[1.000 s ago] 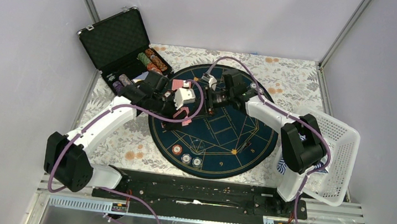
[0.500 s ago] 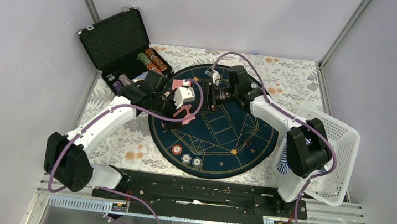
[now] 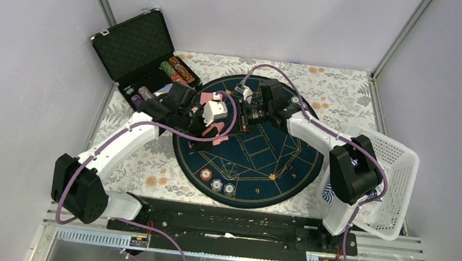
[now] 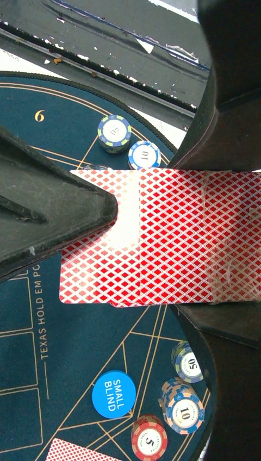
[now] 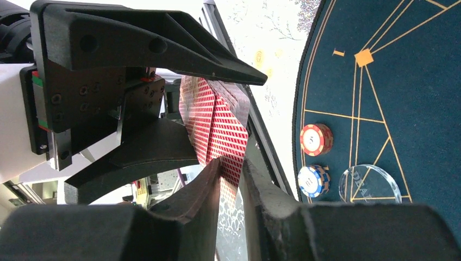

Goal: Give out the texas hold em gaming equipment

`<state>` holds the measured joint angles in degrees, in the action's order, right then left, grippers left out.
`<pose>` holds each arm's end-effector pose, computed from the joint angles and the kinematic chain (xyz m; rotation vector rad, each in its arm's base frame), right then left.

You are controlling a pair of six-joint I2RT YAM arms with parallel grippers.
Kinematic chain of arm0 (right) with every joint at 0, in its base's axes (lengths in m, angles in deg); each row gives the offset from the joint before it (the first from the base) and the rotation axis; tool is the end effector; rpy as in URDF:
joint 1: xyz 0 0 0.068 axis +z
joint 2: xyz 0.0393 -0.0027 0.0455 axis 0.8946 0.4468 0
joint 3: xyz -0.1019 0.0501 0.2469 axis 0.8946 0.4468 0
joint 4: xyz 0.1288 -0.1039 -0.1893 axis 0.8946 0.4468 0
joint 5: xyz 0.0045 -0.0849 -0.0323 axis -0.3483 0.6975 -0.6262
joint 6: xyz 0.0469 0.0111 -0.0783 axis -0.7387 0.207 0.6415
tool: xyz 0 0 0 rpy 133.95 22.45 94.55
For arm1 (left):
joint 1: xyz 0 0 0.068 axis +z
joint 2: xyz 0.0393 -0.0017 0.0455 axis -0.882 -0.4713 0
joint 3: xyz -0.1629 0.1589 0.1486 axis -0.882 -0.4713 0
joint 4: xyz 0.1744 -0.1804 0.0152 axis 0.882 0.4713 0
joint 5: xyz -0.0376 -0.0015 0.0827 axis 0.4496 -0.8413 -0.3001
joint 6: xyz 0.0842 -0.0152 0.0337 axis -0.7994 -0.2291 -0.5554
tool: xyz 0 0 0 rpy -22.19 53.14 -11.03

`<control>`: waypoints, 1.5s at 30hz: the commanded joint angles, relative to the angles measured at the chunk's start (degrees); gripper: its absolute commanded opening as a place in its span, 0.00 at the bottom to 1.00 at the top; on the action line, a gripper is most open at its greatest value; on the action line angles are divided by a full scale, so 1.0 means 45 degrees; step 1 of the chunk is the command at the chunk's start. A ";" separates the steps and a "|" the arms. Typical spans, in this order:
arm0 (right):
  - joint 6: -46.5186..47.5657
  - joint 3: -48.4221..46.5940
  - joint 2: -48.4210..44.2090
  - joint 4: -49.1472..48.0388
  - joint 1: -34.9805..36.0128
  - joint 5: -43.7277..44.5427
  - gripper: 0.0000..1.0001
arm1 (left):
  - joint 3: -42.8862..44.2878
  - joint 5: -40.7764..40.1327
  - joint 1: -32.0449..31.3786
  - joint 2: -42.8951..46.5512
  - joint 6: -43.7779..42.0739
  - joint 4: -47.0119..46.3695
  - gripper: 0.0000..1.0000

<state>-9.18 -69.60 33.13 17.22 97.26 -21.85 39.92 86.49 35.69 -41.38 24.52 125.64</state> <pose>0.3060 0.2877 0.2436 -0.6643 2.2480 1.6967 0.2323 -0.1632 0.2602 1.3164 2.0580 -0.6841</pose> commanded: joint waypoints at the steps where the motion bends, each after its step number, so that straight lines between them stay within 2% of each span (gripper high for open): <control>1: 0.0675 -0.0421 -0.0355 0.0669 -0.0145 0.0226 0.25 | 0.0441 0.0386 0.0001 0.0378 0.0086 -0.0670 0.00; 18: 0.1448 -0.0348 -0.1030 0.1737 -0.1224 0.0134 0.10 | 0.0407 0.0216 0.0013 0.0354 0.0081 -0.0666 0.00; 26: 0.2663 0.0056 -0.2311 0.3330 -0.3050 0.0002 0.00 | 0.0421 0.0238 0.0020 0.0353 0.0137 -0.0764 0.00; 30: 0.3461 0.0325 -0.2673 0.4233 -0.4476 0.0083 0.00 | 0.0468 0.0322 0.0021 0.0301 0.0169 -0.0777 0.00; 38: 0.6041 0.0706 -0.1941 0.6109 -0.7107 0.2031 0.00 | 0.0518 0.0396 0.0011 0.0324 0.0202 -0.0809 0.00; 45: 0.7249 0.0454 -0.0215 0.6334 -0.7901 0.3990 0.00 | 0.0363 0.0388 0.0020 0.0443 0.0205 -0.0946 0.00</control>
<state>18.30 -66.82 29.22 43.47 62.05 -10.27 39.95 86.32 35.71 -41.38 24.94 125.10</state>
